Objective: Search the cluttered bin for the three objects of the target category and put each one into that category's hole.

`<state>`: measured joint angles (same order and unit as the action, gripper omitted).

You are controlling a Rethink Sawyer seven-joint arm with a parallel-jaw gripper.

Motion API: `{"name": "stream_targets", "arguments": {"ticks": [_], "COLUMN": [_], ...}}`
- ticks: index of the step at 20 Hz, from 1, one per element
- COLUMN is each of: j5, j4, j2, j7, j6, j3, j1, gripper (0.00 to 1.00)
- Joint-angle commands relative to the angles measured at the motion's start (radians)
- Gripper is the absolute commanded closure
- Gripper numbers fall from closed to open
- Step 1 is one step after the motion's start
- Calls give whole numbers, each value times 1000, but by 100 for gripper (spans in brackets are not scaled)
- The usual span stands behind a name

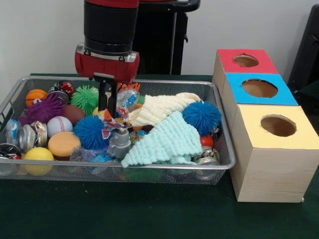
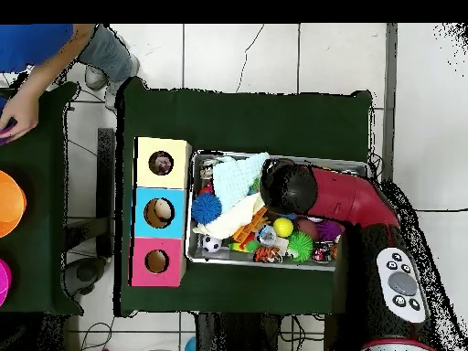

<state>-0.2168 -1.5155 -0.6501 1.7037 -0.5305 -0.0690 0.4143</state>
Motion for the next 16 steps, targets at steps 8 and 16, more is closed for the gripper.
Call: {"name": "stream_targets", "arguments": {"ticks": [8,16], "j5": [68,70], "j4": [22,64], "j2": [-14,-1], "j7": [73,90], "j6": [-268,-303], "j3": [-3,-4], "j1": [17,-4], "gripper": [100,100]}}
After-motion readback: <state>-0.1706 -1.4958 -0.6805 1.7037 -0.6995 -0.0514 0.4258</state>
